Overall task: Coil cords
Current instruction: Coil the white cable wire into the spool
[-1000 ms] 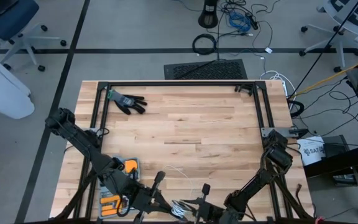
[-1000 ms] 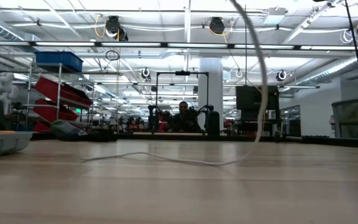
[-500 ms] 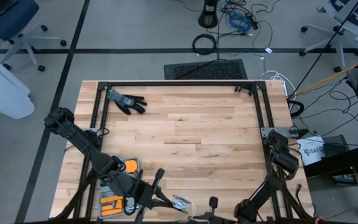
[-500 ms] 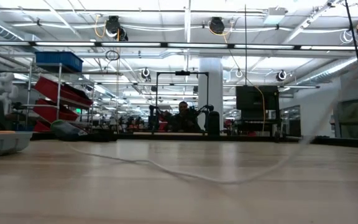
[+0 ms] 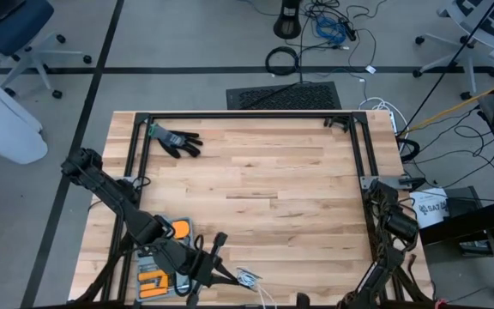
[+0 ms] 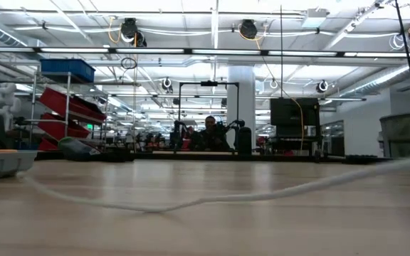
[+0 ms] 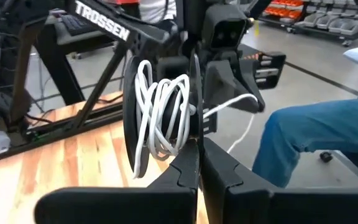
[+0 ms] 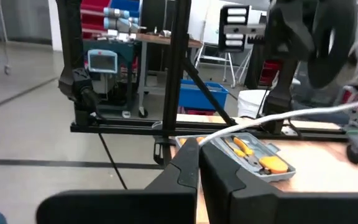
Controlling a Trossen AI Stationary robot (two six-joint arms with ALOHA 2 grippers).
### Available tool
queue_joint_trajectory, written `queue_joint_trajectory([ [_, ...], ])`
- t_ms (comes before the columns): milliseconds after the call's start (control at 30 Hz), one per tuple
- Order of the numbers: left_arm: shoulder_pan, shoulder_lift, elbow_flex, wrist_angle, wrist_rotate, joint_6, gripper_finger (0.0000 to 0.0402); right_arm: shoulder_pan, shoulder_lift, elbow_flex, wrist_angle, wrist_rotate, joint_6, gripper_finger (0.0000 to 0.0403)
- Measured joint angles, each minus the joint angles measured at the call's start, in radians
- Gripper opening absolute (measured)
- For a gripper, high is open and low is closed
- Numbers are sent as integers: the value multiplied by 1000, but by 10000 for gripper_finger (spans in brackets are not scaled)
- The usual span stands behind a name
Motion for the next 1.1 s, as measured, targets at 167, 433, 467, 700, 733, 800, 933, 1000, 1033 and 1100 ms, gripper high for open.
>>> queue_joint_trajectory([
  [167,-1,0,0,-31,47,-38,6,10,-1,110,-187,28,-4,0],
  [433,-1,0,0,-76,166,-91,6,10,-1,259,-416,75,-71,0],
  [467,-1,0,0,-77,179,-97,6,8,-1,276,-433,76,-89,0],
  [700,-1,0,0,-102,236,-109,6,-9,-1,395,-508,75,-229,0],
  [733,-1,0,0,-102,253,-118,6,-14,-1,410,-515,75,-253,0],
  [800,-1,0,0,-105,273,-130,6,-23,-1,435,-518,60,-303,0],
  [933,-1,0,0,-105,292,-131,6,-49,-4,466,-517,-13,-370,0],
  [1000,-1,1,-2,-112,296,-131,6,-65,-13,473,-521,-68,-387,0],
  [1033,-1,1,-2,-111,299,-131,6,-75,-20,474,-525,-98,-388,0],
  [1100,-2,1,-2,-109,300,-131,6,-97,-33,475,-542,-146,-388,0],
])
